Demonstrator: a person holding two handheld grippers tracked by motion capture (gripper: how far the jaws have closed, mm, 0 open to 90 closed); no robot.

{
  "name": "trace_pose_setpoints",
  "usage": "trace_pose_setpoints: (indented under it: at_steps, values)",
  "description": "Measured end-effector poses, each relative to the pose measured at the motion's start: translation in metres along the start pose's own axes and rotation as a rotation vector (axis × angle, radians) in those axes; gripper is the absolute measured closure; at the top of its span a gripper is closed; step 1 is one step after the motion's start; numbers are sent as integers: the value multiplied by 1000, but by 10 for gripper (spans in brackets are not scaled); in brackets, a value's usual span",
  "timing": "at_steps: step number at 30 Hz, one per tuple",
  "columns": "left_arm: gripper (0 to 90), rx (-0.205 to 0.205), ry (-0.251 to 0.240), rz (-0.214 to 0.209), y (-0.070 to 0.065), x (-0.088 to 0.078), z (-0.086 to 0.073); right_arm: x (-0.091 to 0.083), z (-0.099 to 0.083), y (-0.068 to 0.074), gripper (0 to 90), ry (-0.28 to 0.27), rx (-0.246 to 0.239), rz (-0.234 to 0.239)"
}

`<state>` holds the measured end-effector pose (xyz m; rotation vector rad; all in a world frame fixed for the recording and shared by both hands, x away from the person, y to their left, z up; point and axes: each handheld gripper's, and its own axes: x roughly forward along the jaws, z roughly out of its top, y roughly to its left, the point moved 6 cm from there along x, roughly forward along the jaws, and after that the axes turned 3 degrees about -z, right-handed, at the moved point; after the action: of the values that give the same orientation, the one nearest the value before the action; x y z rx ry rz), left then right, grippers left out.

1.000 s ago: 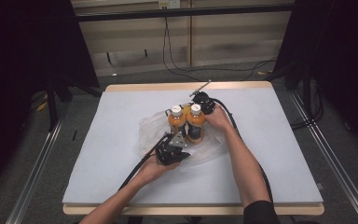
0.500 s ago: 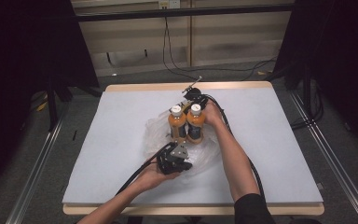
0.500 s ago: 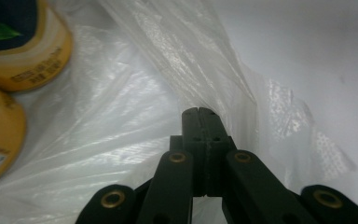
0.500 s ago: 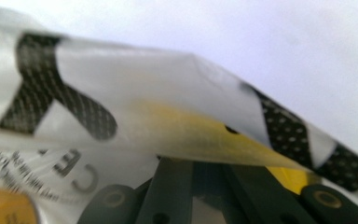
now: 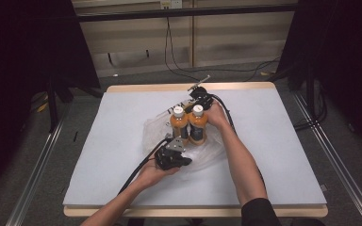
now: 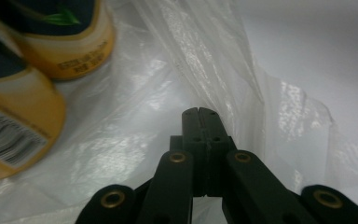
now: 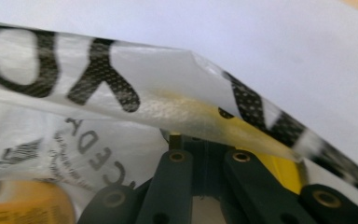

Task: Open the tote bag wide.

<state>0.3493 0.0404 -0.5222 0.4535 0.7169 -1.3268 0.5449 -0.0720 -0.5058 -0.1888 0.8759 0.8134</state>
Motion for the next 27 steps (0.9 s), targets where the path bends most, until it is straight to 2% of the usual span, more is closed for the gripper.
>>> trace_pose_setpoints:
  at_steps: [4, 5, 7, 9, 10, 13, 15, 17, 18, 19, 22, 23, 24, 26, 27]
  values:
    - [900, -27, -25, -21, 0, -2, 0, -13, 0, 1, 900, -39, -14, 23]
    - [900, -26, -39, -24, 0, -2, 0, -16, 0, 1, 900, -49, -18, 19]
    - [900, -57, -63, -21, 1, -2, 1, -22, -4, 2, 900, -54, -26, -3]
    - [900, -64, -73, -24, 0, -5, 1, -31, -5, 2, 900, -84, -15, 4]
    - [900, -67, -95, -26, 0, -6, 3, -36, -6, 3, 900, -91, -11, 5]
    - [900, -77, -121, -30, 1, -10, 5, -53, -6, -2, 900, -105, 1, -45]
    - [900, -87, -149, -31, 2, -14, 7, -58, -6, -3, 900, -124, -2, -47]
    - [825, -90, -162, -27, 3, -16, 7, -67, -5, -2, 900, -157, -2, -39]
    - [809, -92, -177, -27, 3, -15, 7, -71, -6, -2, 900, -164, -10, -47]
    - [796, -84, -168, -17, 3, -17, 5, -75, -7, -2, 900, -173, -15, -51]
    - [698, -84, -196, -4, 1, -22, 8, -89, -14, 0, 897, -211, -22, -76]
    - [644, -92, -223, -5, 0, -25, 10, -98, -20, 1, 784, -237, -21, -91]
    - [644, -83, -221, 5, 0, -28, 11, -98, -20, 1, 784, -237, -21, -91]
    - [604, -91, -242, 21, 1, -32, 12, -106, -26, 1, 740, -251, -18, -102]
    - [573, -92, -247, 30, 2, -34, 13, -110, -29, 2, 692, -263, -12, -108]
